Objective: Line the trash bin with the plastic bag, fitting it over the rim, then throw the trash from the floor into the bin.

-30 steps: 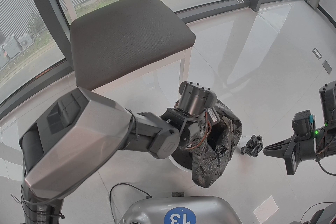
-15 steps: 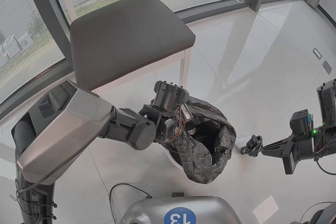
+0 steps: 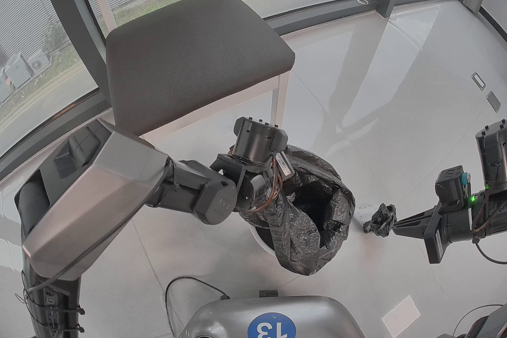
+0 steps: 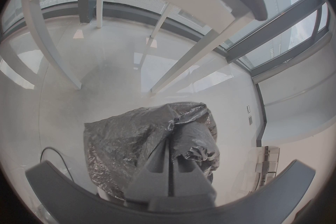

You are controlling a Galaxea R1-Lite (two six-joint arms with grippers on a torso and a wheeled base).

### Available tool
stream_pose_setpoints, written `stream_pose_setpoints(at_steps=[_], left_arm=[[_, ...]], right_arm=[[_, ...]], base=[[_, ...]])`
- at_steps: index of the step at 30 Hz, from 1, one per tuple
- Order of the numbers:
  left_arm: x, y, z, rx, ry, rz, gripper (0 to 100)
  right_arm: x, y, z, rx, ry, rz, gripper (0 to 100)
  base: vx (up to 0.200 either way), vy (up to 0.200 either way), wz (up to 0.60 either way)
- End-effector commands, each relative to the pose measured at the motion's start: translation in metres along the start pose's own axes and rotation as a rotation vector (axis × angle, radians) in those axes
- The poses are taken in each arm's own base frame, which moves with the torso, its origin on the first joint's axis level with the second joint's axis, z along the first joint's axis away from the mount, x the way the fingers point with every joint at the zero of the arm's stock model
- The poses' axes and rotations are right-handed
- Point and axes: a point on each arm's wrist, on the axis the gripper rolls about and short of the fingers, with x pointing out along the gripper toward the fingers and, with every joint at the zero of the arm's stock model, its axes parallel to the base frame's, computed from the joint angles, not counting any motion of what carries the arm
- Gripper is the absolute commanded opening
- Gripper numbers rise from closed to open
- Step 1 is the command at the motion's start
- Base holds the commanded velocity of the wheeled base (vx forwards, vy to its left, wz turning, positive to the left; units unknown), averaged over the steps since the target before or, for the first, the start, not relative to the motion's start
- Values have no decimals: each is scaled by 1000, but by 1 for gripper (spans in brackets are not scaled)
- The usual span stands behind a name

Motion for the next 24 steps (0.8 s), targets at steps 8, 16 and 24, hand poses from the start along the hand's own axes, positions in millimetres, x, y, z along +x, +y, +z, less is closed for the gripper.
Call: stream_pose_setpoints(at_steps=[8, 16, 24], left_arm=[[19, -23, 13, 0, -102, -40, 0], [21, -25, 2, 13, -95, -25, 0], [24, -9, 20, -4, -121, 16, 0]], right_arm=[[-1, 0, 0, -2, -5, -1, 0], [-2, 0, -1, -1, -2, 0, 0], [-2, 1, -2, -1, -1, 0, 0]], base=[[0, 0, 0], [0, 0, 0], [0, 0, 0]])
